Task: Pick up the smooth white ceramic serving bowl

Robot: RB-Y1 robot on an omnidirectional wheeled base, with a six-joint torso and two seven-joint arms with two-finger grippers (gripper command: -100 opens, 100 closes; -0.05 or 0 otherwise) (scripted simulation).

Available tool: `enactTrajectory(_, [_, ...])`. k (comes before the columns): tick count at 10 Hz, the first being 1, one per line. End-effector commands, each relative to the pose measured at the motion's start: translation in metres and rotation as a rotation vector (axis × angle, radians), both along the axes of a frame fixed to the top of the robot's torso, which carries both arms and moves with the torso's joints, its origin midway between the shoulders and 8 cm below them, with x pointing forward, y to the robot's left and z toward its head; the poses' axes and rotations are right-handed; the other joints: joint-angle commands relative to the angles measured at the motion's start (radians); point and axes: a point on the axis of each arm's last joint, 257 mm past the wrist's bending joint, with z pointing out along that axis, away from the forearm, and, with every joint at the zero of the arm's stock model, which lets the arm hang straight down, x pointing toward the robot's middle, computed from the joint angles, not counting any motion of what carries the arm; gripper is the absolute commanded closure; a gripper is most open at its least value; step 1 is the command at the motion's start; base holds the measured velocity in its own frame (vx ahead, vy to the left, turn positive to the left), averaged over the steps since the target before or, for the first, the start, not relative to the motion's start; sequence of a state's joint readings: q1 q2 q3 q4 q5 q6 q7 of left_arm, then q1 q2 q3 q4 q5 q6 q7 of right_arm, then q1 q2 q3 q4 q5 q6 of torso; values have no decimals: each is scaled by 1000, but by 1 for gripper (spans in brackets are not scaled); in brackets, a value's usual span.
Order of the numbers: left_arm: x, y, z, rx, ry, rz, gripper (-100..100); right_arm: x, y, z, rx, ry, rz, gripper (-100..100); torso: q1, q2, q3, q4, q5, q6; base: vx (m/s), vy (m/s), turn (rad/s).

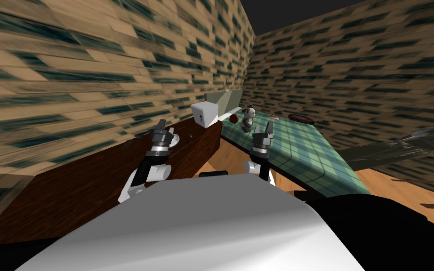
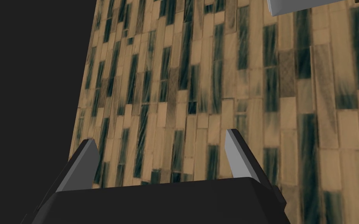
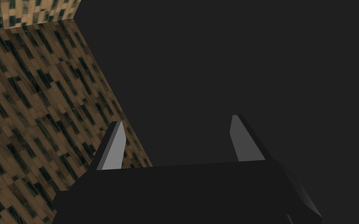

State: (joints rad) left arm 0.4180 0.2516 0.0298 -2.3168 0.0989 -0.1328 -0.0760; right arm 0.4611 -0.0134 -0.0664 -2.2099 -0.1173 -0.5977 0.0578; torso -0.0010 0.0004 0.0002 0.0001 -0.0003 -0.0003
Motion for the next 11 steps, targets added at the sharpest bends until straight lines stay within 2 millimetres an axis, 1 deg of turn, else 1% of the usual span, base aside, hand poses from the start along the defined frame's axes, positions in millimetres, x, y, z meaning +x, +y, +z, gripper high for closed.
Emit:
enactTrajectory(1, [7, 4, -6, 2, 40, -1, -100, 0, 0, 0, 0, 0, 0, 0, 0, 0, 0, 0, 0, 0, -7, -26, -47])
enactTrajectory(2, [9, 6, -11, 1, 64, 4, -100, 0, 0, 0, 0, 0, 0, 0, 0, 0, 0, 0, 0, 0, -2, -27, -27])
enactTrajectory(3, [10, 6, -12, 1, 67, 4, -100, 0, 0, 0, 0, 0, 0, 0, 0, 0, 0, 0, 0, 0, 2, -15, 6])
enactTrajectory(4, [15, 10, -15, 1, 95, 3, -100, 0, 0, 0, 0, 0, 0, 0, 0, 0, 0, 0, 0, 0, 1, -28, -46])
enactTrajectory(5, [17, 12, -21, 0, 120, 8, -100, 0, 0, 0, 0, 0, 0, 0, 0, 0, 0, 0, 0, 0, 3, -32, -21])
enactTrajectory(6, [18, 12, -23, 0, 127, 10, -100, 0, 0, 0, 0, 0, 0, 0, -1, 0, 0, 0, 0, 0, 5, -17, 7])
enactTrajectory(7, [22, 17, -25, -3, 153, 9, -100, 0, 0, 0, 0, 0, 0, 0, 0, 0, 0, 0, 0, 0, 4, -25, -45])
enactTrajectory(9, [25, 19, -34, -4, 189, 17, -100, 0, 0, 0, 0, 0, 0, 0, 0, -1, 0, 0, 0, 0, 5, -22, -5])
enactTrajectory(10, [29, 24, -35, -9, 213, 17, -100, 0, 0, 0, 0, 0, 0, 0, 0, -1, 0, 0, 0, 0, 9, -23, -37])
enactTrajectory(11, [31, 26, -41, -10, 237, 23, -100, 0, 0, 0, 0, 0, 0, 0, 0, -1, 0, 0, 0, 0, 9, -23, -15])
